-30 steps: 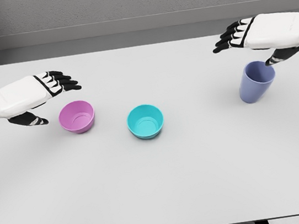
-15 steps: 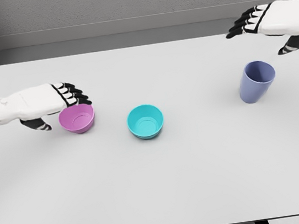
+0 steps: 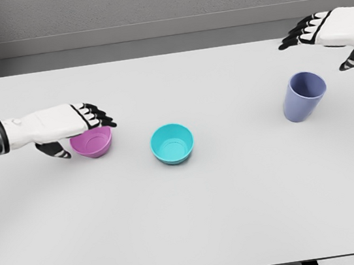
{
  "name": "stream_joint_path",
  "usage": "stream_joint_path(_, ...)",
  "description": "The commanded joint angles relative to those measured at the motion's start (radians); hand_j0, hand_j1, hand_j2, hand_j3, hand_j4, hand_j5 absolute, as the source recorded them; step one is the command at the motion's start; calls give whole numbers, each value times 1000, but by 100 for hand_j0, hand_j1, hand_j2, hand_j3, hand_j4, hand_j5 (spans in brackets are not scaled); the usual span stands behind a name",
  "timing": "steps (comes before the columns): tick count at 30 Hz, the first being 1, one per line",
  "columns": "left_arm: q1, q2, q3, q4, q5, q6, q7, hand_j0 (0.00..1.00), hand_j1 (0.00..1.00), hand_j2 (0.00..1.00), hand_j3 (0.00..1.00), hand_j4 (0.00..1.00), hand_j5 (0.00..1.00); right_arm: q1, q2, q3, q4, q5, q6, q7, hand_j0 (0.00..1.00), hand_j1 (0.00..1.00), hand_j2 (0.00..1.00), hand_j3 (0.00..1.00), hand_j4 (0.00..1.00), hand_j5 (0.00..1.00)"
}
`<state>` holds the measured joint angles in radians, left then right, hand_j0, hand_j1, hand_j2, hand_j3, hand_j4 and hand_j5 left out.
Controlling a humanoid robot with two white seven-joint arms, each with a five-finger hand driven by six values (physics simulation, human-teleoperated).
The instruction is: Stacking bowl and cup with both arms
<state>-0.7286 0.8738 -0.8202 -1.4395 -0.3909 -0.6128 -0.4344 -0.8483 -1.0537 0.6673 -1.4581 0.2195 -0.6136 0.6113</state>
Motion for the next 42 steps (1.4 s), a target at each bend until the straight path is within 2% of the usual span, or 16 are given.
stream_joint_path(1, 0, -6, -5, 4, 4, 2, 0, 100, 100, 100, 100, 100, 100, 0, -8, 0, 33, -6, 3, 0, 100, 100, 100, 100, 100, 100)
stream_joint_path(5, 0, -13, -5, 4, 0, 2, -1, 100, 100, 100, 100, 100, 100, 17, -5, 6, 19, -5, 3, 0, 100, 100, 100, 100, 100, 100)
stream_joint_path(8, 0, -22, -5, 4, -23, 2, -1, 100, 100, 100, 100, 100, 100, 17, 1, 52, 18, -3, 3, 0, 100, 100, 100, 100, 100, 100)
stream_joint_path(12, 0, -50, -7, 22, -49, 2, -1, 100, 100, 100, 100, 100, 100, 17, 3, 55, 18, -3, 3, 0, 100, 100, 100, 100, 100, 100)
stream_joint_path(22, 0, -50, -13, 31, -65, 2, -1, 100, 100, 100, 100, 100, 100, 18, 3, 83, 2, 0, 3, 0, 100, 100, 100, 100, 100, 100)
stream_joint_path(42, 0, -72, -13, 56, -97, 2, -1, 100, 100, 100, 100, 100, 100, 18, 21, 106, 39, 8, 3, 0, 100, 100, 100, 100, 100, 100)
